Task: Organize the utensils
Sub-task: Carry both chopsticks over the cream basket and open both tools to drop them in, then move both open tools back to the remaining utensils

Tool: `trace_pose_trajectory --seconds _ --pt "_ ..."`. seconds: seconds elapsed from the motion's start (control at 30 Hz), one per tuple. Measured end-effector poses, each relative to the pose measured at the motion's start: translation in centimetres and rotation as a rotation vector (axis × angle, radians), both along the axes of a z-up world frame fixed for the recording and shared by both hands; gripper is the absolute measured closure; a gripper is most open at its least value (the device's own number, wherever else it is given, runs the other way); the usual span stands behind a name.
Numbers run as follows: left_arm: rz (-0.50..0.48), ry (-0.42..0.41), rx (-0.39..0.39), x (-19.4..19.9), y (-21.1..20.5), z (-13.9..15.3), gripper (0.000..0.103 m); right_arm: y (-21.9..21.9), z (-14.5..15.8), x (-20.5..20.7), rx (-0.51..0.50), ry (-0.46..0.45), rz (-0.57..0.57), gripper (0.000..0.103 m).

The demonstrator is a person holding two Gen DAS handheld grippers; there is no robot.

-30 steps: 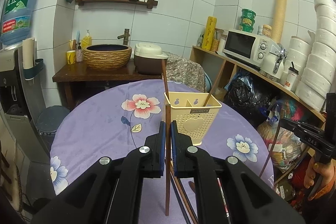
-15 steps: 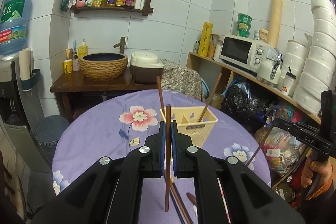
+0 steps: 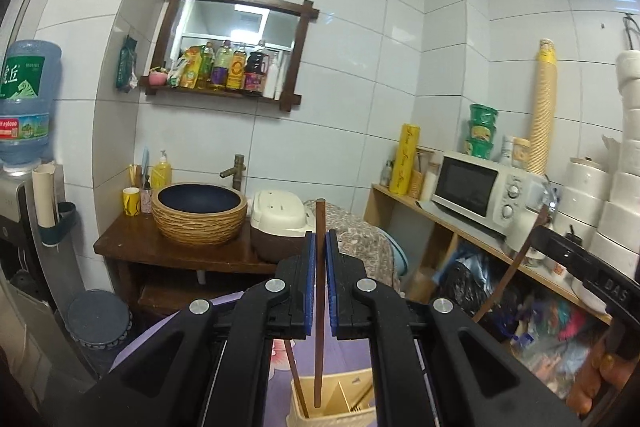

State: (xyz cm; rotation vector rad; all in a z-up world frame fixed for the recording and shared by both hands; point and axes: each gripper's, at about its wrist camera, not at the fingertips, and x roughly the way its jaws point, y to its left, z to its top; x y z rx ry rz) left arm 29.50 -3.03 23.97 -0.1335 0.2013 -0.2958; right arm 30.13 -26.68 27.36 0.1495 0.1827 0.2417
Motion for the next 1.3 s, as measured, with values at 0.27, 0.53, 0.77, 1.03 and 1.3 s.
trace_pose_trajectory --seconds 0.27,0.53,0.77,1.03,1.3 --pt "0.008 0.108 0.037 3.1 -2.0 -8.0 0.097 1.1 -8.5 4.4 -0.017 0.141 -0.018 0.095" --pt "-0.004 0.187 0.062 3.8 -2.0 -12.5 0.097 0.8 -13.2 5.5 -0.013 0.214 -0.021 0.095" --pt "-0.01 0.215 0.089 3.2 -2.2 -13.1 0.051 1.0 -14.2 4.7 -0.028 0.19 -0.037 0.051" --pt "0.01 0.164 0.133 -2.1 -1.7 -13.3 0.022 1.2 -14.0 0.5 -0.067 0.128 -0.06 0.016" --pt "0.054 0.253 0.179 -6.5 1.6 -17.0 0.012 2.1 -17.3 -4.3 -0.169 0.202 -0.078 0.006"
